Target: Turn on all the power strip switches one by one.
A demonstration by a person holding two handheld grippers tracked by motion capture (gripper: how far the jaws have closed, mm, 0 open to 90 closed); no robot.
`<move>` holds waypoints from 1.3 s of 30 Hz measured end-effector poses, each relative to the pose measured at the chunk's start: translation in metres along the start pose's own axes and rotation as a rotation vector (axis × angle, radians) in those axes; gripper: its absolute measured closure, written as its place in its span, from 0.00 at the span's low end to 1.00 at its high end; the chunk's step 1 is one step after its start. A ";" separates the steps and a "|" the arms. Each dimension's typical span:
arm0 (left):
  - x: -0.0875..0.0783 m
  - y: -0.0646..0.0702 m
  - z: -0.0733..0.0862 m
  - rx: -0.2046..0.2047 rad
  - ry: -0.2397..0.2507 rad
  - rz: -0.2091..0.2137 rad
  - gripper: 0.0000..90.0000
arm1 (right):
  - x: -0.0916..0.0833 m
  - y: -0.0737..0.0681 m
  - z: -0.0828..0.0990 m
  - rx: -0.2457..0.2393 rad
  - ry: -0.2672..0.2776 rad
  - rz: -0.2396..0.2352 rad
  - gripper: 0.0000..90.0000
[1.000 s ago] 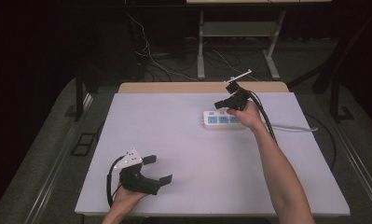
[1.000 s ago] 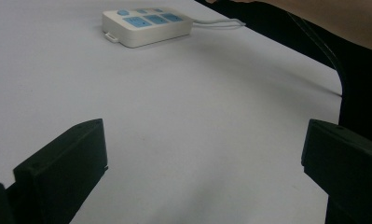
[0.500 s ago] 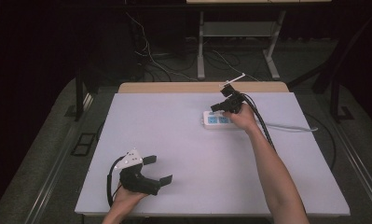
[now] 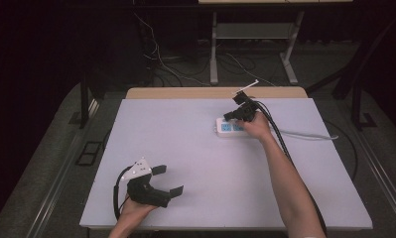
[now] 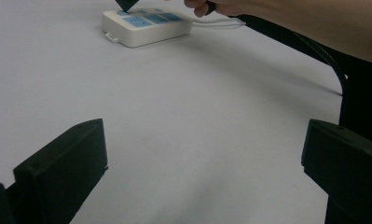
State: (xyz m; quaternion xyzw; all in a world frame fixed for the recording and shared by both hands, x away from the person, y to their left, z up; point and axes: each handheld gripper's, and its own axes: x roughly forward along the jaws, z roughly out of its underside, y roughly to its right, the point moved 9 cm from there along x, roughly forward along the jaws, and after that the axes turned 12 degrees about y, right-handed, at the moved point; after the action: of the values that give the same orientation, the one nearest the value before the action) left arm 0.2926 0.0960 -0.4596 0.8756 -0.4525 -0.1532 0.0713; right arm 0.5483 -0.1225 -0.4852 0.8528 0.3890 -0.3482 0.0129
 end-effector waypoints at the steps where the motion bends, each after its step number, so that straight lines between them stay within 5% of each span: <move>1: 0.000 0.000 0.000 -0.002 0.000 0.000 0.00 | 0.000 0.000 0.000 0.002 0.001 0.000 1.00; 12: -0.001 0.001 0.000 -0.001 0.000 -0.001 0.00 | 0.014 -0.012 -0.004 -0.018 0.004 -0.010 1.00; 39: -0.001 0.000 -0.001 -0.001 0.005 0.002 0.00 | 0.003 -0.002 0.000 -0.017 -0.027 0.000 1.00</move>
State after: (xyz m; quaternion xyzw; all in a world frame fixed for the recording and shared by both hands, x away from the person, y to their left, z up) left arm 0.2924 0.0969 -0.4587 0.8754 -0.4532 -0.1513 0.0732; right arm 0.5482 -0.1190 -0.4864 0.8478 0.3919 -0.3564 0.0253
